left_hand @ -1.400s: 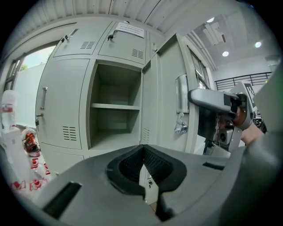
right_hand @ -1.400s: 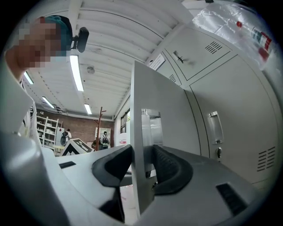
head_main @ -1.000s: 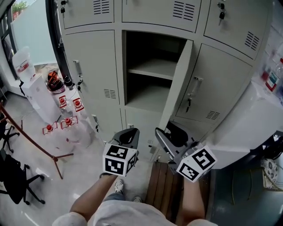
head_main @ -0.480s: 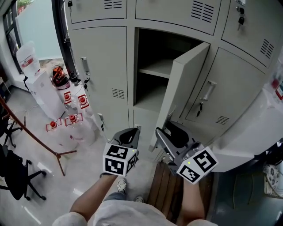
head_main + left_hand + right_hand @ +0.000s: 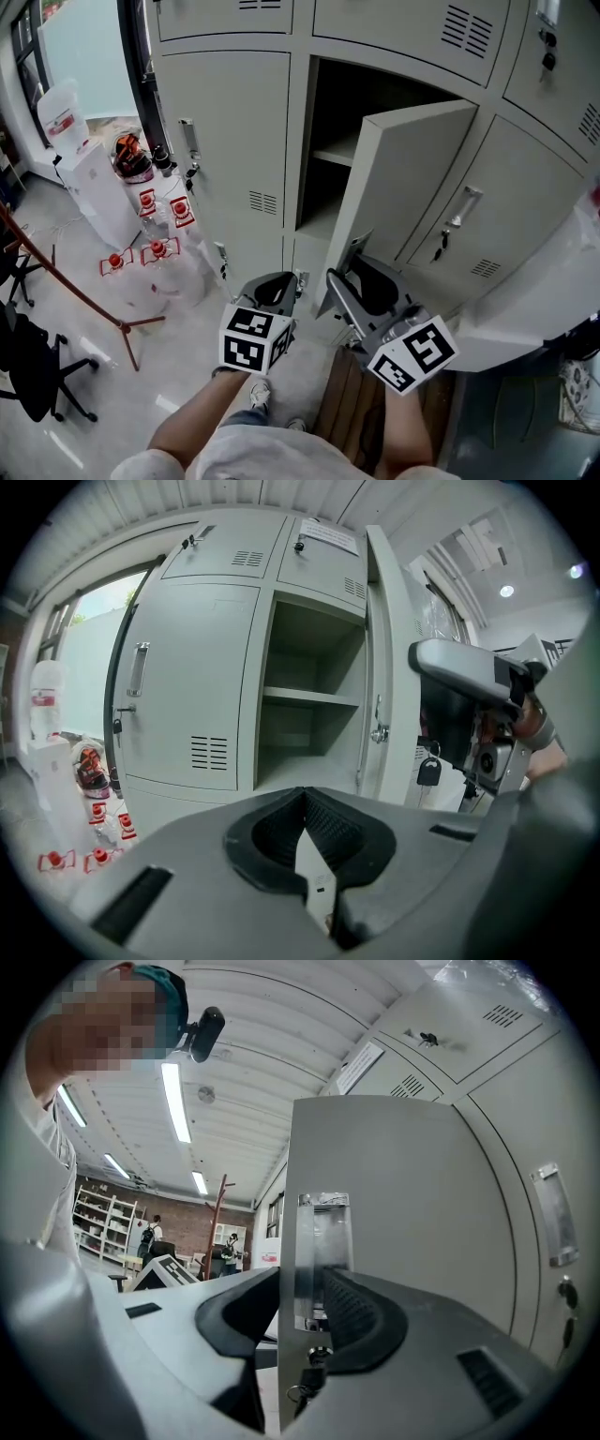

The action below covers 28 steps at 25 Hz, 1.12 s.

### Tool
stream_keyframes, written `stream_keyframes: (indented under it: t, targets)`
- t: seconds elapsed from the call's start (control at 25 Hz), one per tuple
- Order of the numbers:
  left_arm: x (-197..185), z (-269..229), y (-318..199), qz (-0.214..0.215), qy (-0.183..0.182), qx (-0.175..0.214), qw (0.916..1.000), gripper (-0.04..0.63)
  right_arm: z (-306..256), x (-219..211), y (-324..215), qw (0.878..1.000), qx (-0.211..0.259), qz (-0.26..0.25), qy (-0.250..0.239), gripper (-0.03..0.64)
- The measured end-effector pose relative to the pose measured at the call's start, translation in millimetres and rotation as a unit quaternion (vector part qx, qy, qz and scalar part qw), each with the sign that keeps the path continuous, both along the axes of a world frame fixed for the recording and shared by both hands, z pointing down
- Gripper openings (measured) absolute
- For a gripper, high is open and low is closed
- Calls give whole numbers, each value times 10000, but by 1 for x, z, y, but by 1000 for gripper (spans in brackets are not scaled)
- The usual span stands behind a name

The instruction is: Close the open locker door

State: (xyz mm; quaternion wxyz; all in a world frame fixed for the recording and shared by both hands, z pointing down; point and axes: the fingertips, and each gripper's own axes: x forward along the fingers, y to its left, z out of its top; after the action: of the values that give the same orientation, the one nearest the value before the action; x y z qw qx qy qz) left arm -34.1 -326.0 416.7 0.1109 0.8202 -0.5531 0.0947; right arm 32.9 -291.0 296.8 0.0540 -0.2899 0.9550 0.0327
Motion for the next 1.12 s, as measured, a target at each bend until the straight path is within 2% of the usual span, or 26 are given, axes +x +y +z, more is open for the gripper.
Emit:
stream_keyframes:
  t: [0.24,0.4,1.12]
  targets:
    - [-7,-4,-18,80,41,42,10000,6,0,-16,-13,9999,44,130,65,140]
    - [-14,-5,-27,136,5,64,9999,6,0,-27,-21,9996,151,207,131,103]
    - [-51,-20,-71,229,144,258,9993,6,0,-64,-84,9989,10,470,90,81]
